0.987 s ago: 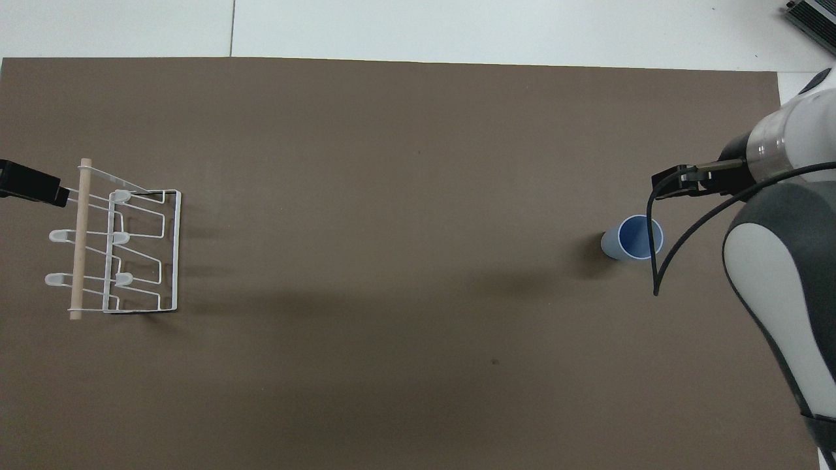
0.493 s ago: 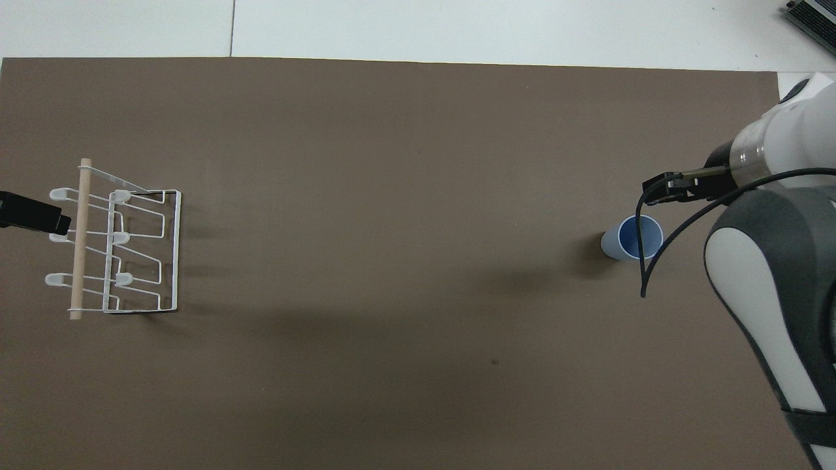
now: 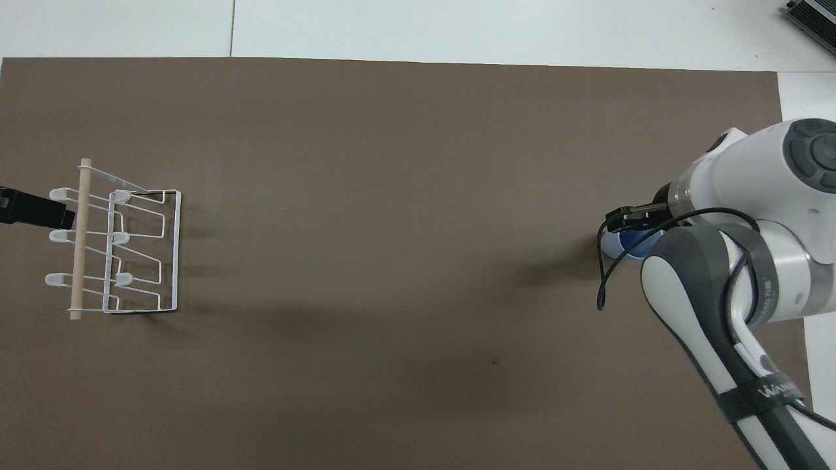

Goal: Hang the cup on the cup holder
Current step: 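Close the right gripper on the rim of the blue cup, then lift the blue cup with the right gripper toward the rack, then move the left gripper toward the cup held by the right gripper, then grasp the cup base with the left gripper, then carry the cup with the left gripper while the right gripper withdraws, then lower the cup onto a rack peg with the left gripper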

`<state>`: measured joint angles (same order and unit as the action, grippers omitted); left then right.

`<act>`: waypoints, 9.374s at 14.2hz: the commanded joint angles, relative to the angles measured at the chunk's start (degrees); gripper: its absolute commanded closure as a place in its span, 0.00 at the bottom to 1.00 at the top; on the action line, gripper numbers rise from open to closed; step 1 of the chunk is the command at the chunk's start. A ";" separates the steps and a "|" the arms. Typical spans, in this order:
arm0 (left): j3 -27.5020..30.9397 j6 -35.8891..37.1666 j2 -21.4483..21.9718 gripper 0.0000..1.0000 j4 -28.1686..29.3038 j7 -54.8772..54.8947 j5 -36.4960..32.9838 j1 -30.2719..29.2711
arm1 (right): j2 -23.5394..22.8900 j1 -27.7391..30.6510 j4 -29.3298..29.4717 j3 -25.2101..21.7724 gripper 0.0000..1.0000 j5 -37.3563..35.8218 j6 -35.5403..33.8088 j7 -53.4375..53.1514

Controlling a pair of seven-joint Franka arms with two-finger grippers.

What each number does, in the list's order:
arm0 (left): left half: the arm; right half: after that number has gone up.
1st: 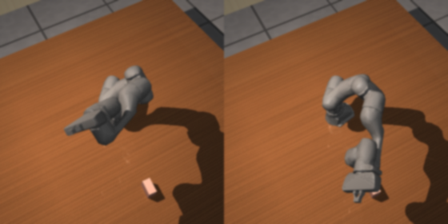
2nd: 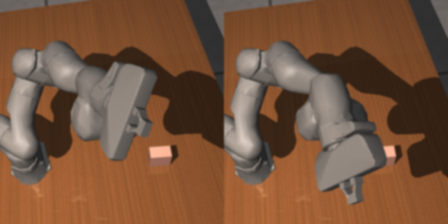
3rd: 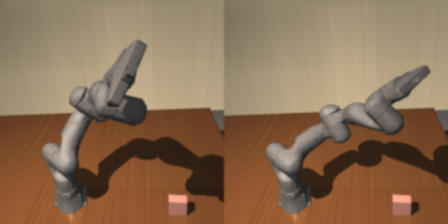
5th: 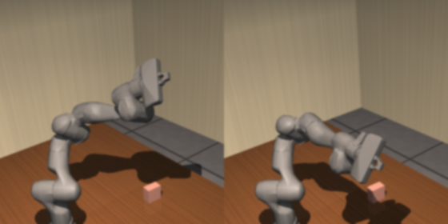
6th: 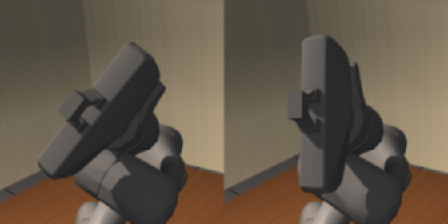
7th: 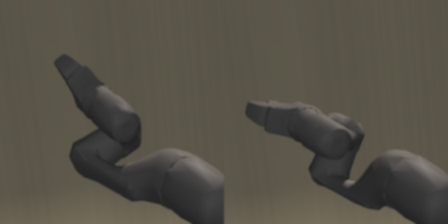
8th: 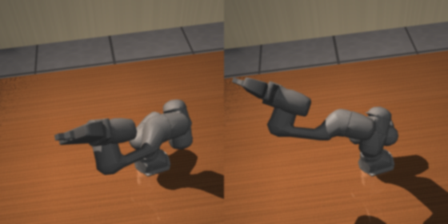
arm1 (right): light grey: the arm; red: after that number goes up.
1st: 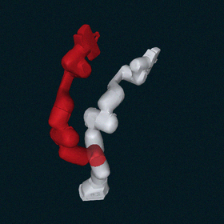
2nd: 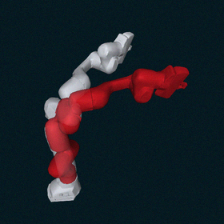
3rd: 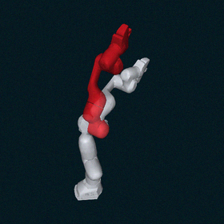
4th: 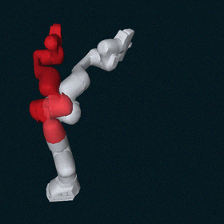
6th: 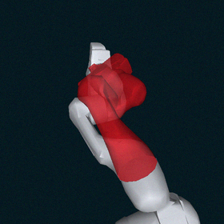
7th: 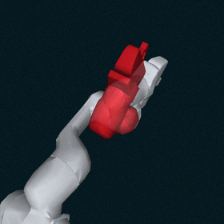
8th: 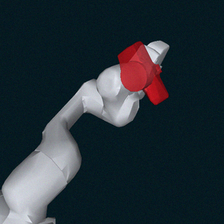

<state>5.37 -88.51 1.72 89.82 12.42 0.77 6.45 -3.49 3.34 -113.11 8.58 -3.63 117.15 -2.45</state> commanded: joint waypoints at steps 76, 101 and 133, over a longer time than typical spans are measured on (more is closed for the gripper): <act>-5.45 -21.26 -0.40 0.00 3.25 60.80 24.37 16.13 | 1.03 -15.03 19.42 4.34 1.00 53.02 4.67 -65.14; -5.28 -27.16 1.18 1.00 8.88 52.18 22.79 23.26 | 1.12 -15.11 19.33 4.34 0.47 52.58 4.50 -65.05; -4.75 -26.37 -9.28 1.00 11.24 55.61 -48.66 7.09 | 1.64 -0.62 23.74 3.28 0.78 -2.35 -23.55 11.77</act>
<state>0.29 -113.63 -8.82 98.48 67.58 -45.94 13.44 -2.38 1.32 -87.70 11.16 -5.70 93.54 8.74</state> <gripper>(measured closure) 0.242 0.780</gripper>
